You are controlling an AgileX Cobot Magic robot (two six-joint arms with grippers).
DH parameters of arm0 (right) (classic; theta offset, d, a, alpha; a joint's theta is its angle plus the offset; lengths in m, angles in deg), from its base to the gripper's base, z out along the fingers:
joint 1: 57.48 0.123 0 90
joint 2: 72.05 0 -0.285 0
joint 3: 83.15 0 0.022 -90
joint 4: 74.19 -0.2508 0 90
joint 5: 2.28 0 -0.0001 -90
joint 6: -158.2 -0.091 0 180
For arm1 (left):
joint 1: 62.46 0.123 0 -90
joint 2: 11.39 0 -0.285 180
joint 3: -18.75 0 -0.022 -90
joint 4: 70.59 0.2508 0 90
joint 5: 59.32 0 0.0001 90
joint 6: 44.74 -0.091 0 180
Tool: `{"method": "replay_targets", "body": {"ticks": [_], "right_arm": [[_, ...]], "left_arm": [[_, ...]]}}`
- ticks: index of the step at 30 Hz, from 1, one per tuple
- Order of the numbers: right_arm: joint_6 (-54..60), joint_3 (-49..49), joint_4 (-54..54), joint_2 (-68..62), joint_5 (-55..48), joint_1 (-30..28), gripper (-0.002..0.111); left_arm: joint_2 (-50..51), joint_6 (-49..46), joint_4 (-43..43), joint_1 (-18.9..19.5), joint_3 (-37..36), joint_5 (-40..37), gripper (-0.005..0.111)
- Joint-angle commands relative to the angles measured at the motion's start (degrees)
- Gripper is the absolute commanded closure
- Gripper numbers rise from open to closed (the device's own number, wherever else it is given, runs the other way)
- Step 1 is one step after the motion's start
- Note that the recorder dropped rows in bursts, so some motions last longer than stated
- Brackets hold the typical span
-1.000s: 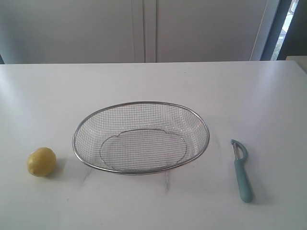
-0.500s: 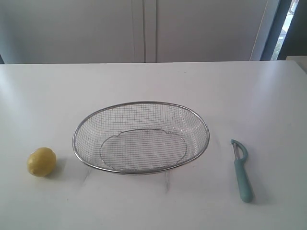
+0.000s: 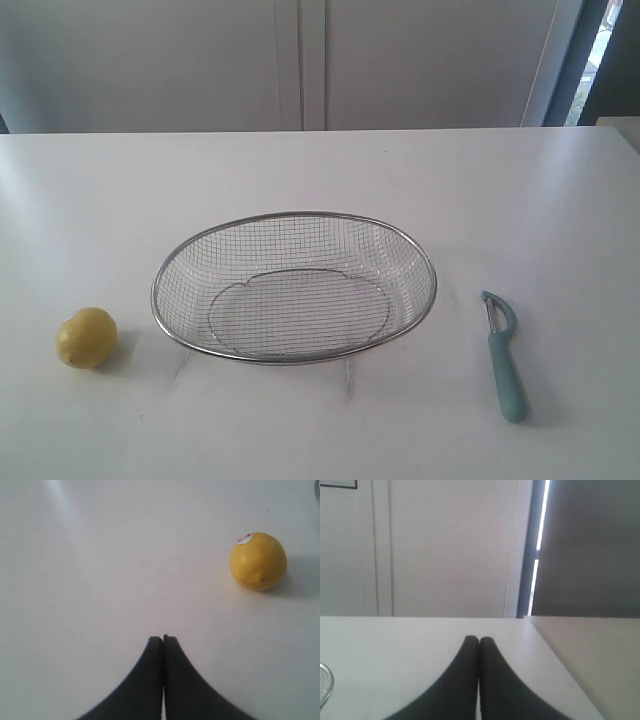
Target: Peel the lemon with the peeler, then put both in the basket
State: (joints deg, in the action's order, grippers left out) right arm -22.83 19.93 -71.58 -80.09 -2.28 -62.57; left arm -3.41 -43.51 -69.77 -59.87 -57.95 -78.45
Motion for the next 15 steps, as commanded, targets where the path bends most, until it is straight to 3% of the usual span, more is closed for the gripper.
{"method": "replay_targets", "body": {"ticks": [1,15], "right_arm": [[-0.1,-0.3,0.2,0.3,5.1,0.0,0.108],[-0.2,-0.3,0.2,0.3,7.4,0.0,0.108]], "left_arm": [[-0.2,0.0,-0.2,0.1,-0.5,-0.2,0.107],[-0.2,0.0,-0.2,0.1,-0.5,-0.2,0.107]]}}
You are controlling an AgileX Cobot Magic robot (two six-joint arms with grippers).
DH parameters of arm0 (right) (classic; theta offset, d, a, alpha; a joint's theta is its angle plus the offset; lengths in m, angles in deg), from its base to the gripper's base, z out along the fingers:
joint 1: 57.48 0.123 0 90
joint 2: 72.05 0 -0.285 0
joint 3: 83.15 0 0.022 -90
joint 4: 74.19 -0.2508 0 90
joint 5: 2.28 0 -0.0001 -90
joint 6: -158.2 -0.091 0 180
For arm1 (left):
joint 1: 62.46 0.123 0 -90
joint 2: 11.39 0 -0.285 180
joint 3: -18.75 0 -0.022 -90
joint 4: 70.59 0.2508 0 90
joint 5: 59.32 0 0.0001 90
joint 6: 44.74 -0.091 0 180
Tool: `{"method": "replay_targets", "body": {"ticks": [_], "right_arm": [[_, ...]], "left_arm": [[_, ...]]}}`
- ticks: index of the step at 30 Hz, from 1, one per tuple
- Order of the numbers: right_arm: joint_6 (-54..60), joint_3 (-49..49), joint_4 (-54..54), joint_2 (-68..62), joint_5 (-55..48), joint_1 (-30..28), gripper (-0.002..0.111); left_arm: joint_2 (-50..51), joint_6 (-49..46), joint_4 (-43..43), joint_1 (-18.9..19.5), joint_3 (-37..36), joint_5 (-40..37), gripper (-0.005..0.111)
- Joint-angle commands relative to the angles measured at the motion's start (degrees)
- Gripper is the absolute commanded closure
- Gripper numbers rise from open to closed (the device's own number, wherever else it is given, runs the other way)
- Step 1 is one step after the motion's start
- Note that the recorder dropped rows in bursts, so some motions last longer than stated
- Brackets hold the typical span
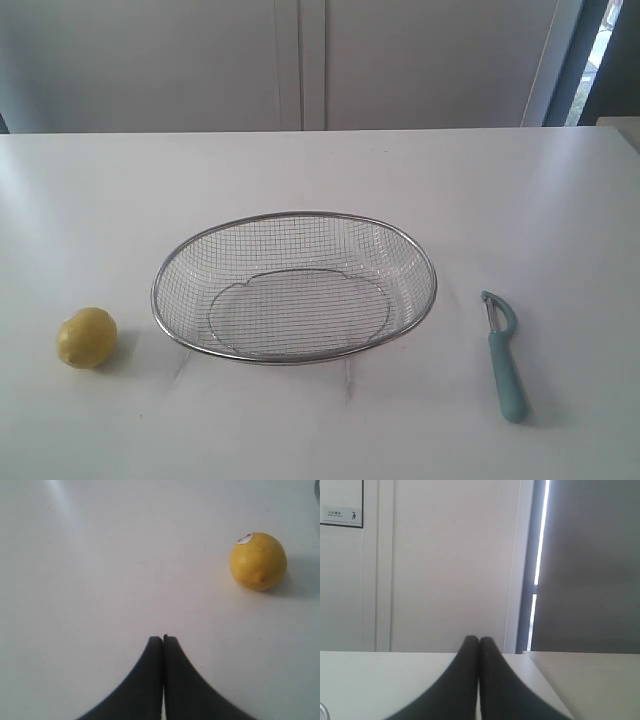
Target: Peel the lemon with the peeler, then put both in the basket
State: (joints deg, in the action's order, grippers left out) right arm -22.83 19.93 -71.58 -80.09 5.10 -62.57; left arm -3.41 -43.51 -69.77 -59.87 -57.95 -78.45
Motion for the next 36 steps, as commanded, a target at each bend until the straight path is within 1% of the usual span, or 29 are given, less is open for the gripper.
{"method": "replay_targets", "body": {"ticks": [1,5,7,10,15,19,31,36], "right_arm": [[-0.2,0.9,0.2,0.3,-3.1,0.0,0.108],[-0.2,7.7,0.2,0.3,-11.4,0.0,0.108],[-0.2,11.8,0.2,-2.1,-14.3,0.0,0.108],[-0.2,18.1,0.2,-7.8,-17.7,0.0,0.108],[-0.2,23.5,0.2,-14.6,-21.1,0.0,0.108],[-0.2,25.6,0.2,-17.8,-20.8,0.0,0.108],[-0.2,25.7,0.2,-18.0,-19.2,0.0,0.108],[-0.2,28.7,0.6,-20.6,-22.3,0.0,0.108]], "left_arm": [[-0.2,0.0,-0.2,0.1,-0.5,-0.2,0.107],[-0.2,0.0,-0.2,0.1,-0.5,-0.2,0.107],[-0.2,0.0,-0.2,0.1,-0.5,-0.2,0.107],[-0.2,0.0,-0.2,0.1,-0.5,-0.2,0.107],[-0.2,0.0,-0.2,0.1,-0.5,-0.2,0.107],[-0.2,0.0,-0.2,0.1,-0.5,-0.2,0.107],[-0.2,0.0,-0.2,0.1,-0.5,-0.2,0.107],[-0.2,0.0,-0.2,0.1,-0.5,-0.2,0.107]]}}
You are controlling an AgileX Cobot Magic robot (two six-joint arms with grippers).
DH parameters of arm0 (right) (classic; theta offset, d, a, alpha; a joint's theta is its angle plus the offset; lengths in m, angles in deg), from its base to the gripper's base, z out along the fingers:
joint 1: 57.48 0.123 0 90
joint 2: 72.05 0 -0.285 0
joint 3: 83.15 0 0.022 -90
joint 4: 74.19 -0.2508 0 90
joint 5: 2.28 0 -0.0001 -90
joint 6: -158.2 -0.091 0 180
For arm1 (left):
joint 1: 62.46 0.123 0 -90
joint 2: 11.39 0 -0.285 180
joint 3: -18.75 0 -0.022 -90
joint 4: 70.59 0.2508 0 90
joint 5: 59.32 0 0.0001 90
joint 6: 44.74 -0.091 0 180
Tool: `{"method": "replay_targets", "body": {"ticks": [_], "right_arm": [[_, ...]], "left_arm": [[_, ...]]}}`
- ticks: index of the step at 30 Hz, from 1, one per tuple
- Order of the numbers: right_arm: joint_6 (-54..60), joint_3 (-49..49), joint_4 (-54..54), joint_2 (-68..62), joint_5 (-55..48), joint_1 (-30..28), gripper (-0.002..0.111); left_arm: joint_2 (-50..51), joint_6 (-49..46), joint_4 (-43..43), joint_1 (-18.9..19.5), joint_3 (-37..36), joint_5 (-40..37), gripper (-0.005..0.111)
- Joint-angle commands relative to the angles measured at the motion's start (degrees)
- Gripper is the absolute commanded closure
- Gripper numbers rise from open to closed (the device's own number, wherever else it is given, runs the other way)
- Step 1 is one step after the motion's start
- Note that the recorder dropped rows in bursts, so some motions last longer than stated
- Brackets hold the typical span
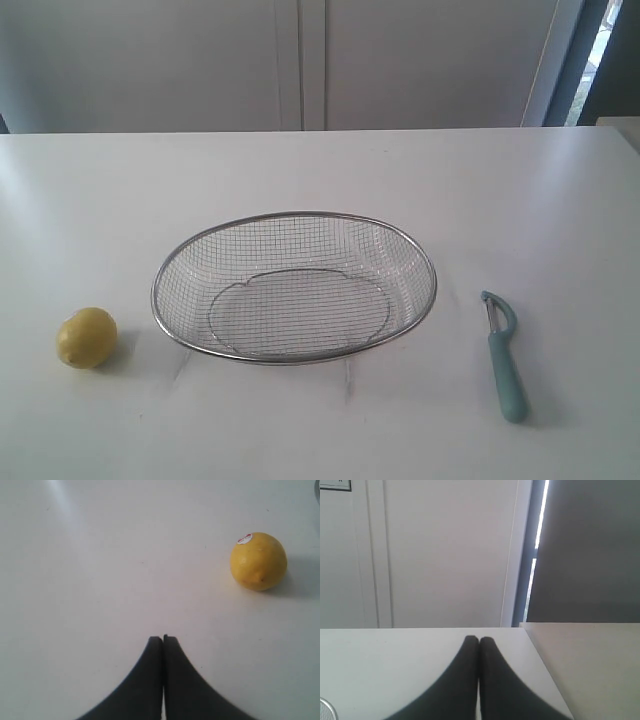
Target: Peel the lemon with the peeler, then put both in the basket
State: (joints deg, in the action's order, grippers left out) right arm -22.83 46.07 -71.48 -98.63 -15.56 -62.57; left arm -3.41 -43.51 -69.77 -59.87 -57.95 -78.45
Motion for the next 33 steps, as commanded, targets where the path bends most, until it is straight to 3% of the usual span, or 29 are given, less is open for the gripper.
{"method": "replay_targets", "body": {"ticks": [1,16,33], "right_arm": [[-0.2,3.4,0.5,-3.3,-2.6,0.0,0.108],[-0.8,17.6,-0.3,-25.7,-25.2,0.0,0.108],[-1.8,18.3,-2.2,-44.3,-27.6,0.0,0.108]], "left_arm": [[-0.2,0.0,-0.2,0.1,-0.5,-0.2,0.107],[-0.2,0.0,-0.2,0.1,-0.5,-0.2,0.107],[-0.2,0.0,-0.1,0.1,-0.5,-0.2,0.107]]}}
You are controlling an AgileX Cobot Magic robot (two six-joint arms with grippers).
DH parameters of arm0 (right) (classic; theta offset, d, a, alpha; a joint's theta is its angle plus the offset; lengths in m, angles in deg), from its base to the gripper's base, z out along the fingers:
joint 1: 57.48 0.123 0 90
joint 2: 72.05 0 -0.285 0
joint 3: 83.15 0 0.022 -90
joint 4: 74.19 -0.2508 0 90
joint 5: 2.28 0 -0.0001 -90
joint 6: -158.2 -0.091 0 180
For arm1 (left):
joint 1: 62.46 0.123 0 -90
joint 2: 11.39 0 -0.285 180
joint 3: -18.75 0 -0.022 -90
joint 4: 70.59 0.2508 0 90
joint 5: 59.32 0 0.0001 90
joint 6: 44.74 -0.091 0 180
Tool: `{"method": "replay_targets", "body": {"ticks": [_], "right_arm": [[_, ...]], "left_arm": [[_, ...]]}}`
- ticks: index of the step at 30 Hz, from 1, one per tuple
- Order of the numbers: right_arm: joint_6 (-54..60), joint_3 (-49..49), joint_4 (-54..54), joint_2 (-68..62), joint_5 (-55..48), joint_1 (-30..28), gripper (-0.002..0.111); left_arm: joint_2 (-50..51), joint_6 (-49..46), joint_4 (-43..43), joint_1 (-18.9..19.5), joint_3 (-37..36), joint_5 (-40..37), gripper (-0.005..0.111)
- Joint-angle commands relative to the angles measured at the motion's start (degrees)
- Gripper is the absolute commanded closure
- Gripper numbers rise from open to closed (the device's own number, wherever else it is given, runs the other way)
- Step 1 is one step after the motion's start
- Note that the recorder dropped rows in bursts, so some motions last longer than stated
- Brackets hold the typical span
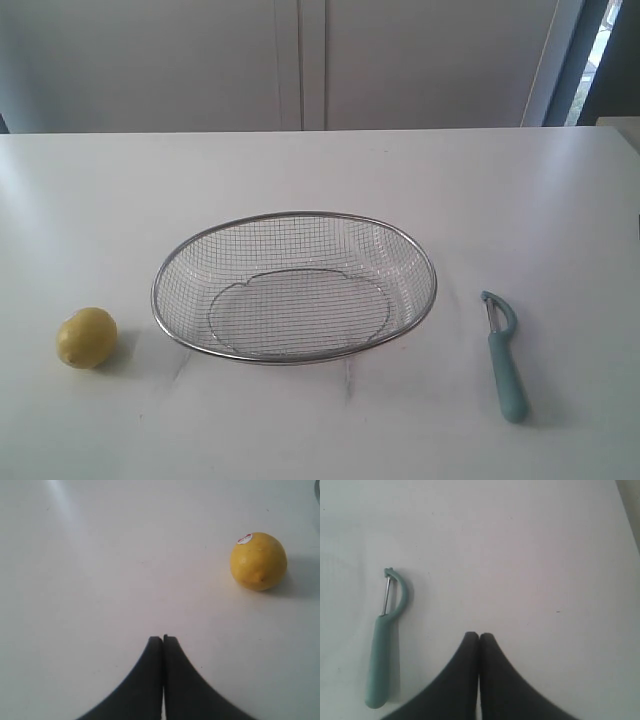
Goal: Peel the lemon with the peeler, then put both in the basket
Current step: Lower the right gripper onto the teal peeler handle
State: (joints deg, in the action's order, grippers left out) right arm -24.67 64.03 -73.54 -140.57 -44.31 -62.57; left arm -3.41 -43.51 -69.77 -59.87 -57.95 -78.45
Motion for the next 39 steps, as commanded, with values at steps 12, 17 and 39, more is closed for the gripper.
{"method": "replay_targets", "body": {"ticks": [12,17,39], "right_arm": [[3.3,0.3,-7.3,-13.6,1.8,0.2,0.108],[4.4,0.3,-9.0,-16.6,2.2,4.3,0.108],[3.7,0.3,-15.0,-29.0,9.1,16.0,0.095]], "left_arm": [[-0.2,0.0,-0.1,0.1,-0.5,-0.2,0.107],[-0.2,0.0,-0.1,0.1,-0.5,-0.2,0.107],[-0.2,0.0,-0.1,0.1,-0.5,-0.2,0.107]]}}
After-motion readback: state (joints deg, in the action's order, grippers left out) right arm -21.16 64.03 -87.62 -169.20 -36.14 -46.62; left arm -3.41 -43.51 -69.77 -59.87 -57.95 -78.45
